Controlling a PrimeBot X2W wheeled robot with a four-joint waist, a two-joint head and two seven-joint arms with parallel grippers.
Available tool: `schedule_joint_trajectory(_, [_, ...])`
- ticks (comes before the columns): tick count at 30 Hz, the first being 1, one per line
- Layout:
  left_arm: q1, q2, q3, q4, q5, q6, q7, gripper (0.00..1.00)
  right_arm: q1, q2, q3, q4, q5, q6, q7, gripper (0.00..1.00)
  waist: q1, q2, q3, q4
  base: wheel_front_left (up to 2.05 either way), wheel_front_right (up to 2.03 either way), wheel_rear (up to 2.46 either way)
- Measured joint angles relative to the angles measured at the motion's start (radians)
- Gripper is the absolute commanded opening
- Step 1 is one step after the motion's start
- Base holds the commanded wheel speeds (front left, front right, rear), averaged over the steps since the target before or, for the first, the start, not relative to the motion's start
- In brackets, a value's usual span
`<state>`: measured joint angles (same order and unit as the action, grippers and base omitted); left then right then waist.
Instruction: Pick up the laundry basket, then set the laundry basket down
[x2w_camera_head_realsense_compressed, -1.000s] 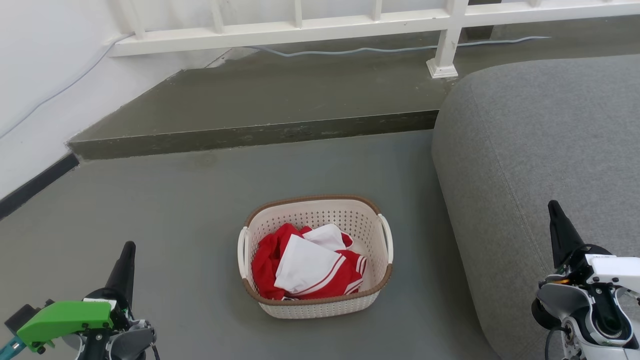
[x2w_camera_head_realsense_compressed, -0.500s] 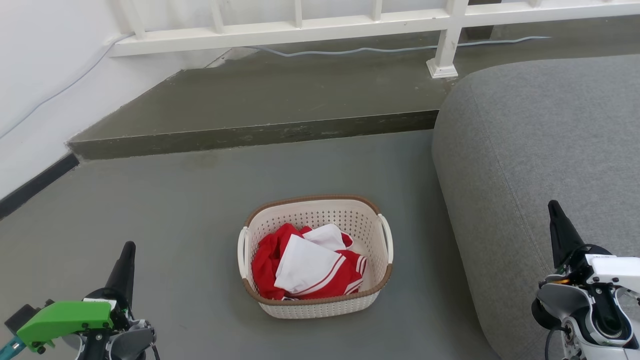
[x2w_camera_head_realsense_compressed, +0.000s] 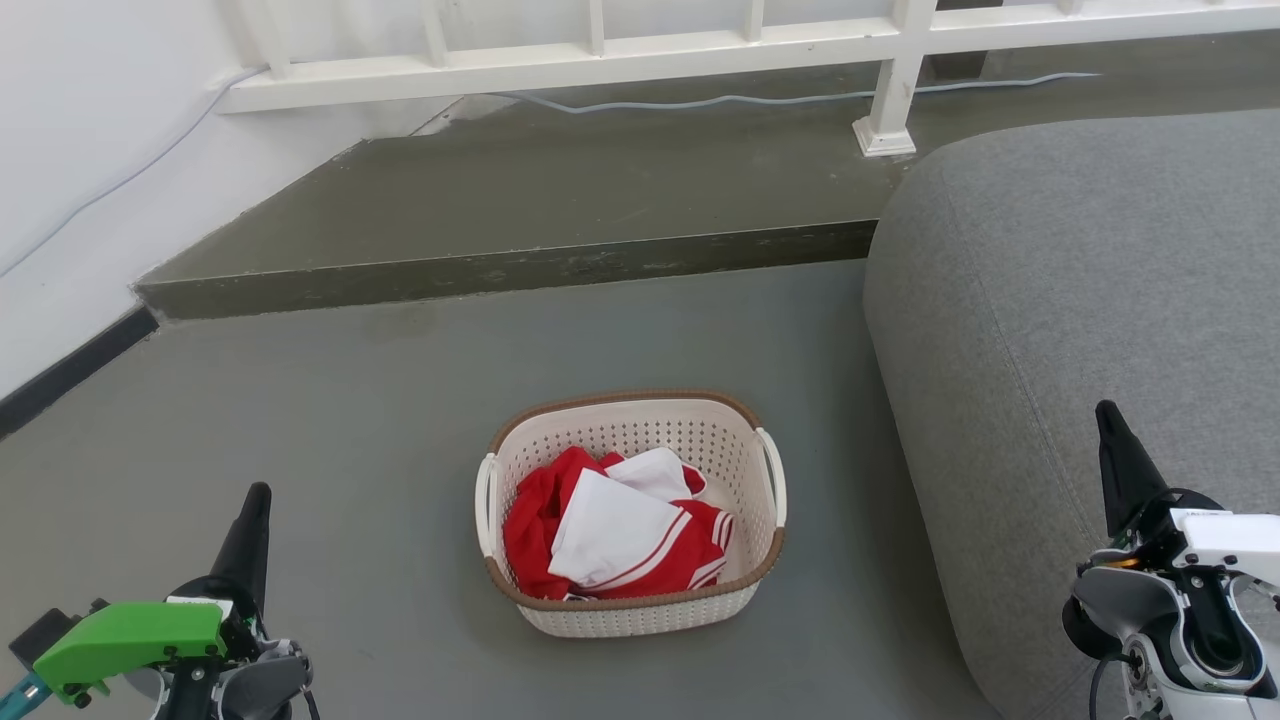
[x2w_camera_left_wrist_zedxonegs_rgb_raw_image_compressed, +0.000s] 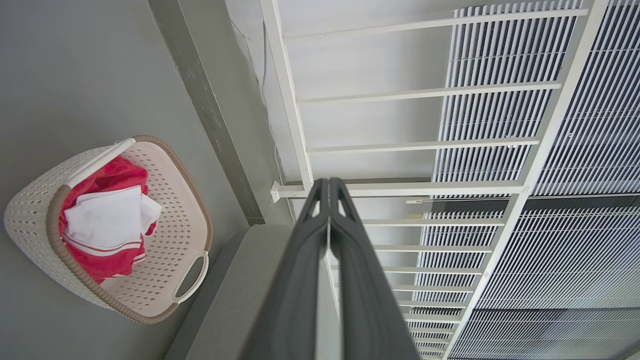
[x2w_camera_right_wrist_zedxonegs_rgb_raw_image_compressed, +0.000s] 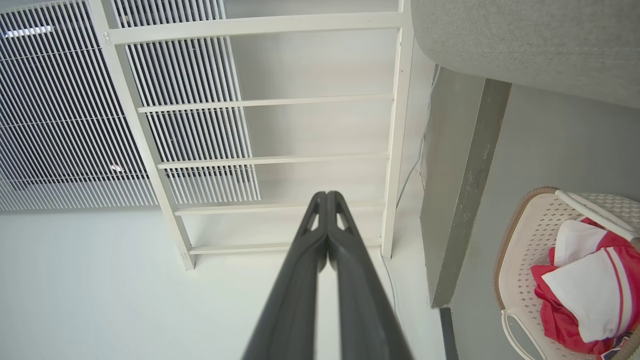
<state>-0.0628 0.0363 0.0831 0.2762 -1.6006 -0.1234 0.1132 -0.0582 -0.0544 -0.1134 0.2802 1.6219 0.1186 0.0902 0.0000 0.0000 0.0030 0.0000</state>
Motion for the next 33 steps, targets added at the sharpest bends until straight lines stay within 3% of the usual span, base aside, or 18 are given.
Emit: schedule_joint_trajectory(33, [0.0, 0.0, 0.0, 0.0, 0.0, 0.0, 0.0, 0.0, 0.0, 0.001, -0.002, 0.0, 0.0, 0.0, 0.0, 0.0, 0.0, 0.0, 0.0, 0.0, 0.0, 0.0, 0.0])
